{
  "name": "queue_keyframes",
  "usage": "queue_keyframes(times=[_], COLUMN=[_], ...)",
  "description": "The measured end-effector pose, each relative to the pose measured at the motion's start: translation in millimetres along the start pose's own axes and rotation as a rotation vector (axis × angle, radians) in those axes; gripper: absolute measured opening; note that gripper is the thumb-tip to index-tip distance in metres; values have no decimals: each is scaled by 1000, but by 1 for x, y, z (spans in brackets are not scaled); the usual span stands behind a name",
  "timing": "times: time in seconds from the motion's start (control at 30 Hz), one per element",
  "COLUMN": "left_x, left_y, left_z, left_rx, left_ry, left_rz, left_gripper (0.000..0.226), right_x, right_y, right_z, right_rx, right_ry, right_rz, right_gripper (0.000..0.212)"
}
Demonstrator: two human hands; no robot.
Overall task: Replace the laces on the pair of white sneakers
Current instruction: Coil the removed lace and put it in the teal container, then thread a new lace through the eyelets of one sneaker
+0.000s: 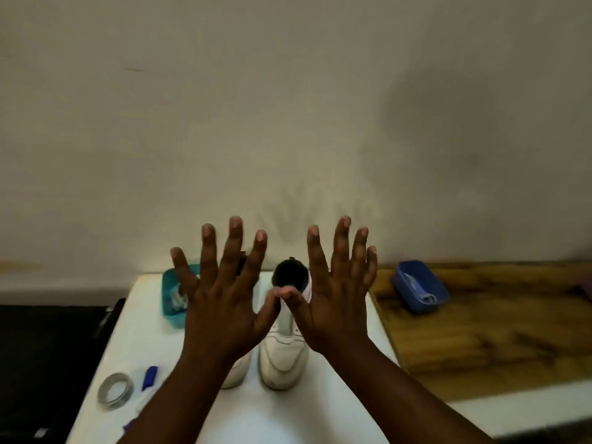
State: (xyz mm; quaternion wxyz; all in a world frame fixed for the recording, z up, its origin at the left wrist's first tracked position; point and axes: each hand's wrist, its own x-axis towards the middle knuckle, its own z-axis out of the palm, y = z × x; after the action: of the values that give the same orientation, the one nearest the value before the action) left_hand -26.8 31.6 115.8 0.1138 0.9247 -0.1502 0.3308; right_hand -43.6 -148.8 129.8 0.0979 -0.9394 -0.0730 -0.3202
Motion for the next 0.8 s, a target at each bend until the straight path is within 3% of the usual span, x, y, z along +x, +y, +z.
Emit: queue_keyframes(times=[0.2, 0.57, 0.8], left_x=[20, 108, 143], left_y=[63, 170, 221], left_z=[7, -25, -7], left_rx=[-35, -44, -40], left_ry=[-67, 30, 45], left_rz=[49, 193, 285], left_gripper=[91, 96, 94], right_x=[-12, 25, 44], right_y=[61, 152, 222], right_z=[-37, -117, -135], right_rx=[-75, -199, -90], right_ry=[-37, 170, 236], right_rz=[104, 144, 214], right_gripper=[92, 88, 72])
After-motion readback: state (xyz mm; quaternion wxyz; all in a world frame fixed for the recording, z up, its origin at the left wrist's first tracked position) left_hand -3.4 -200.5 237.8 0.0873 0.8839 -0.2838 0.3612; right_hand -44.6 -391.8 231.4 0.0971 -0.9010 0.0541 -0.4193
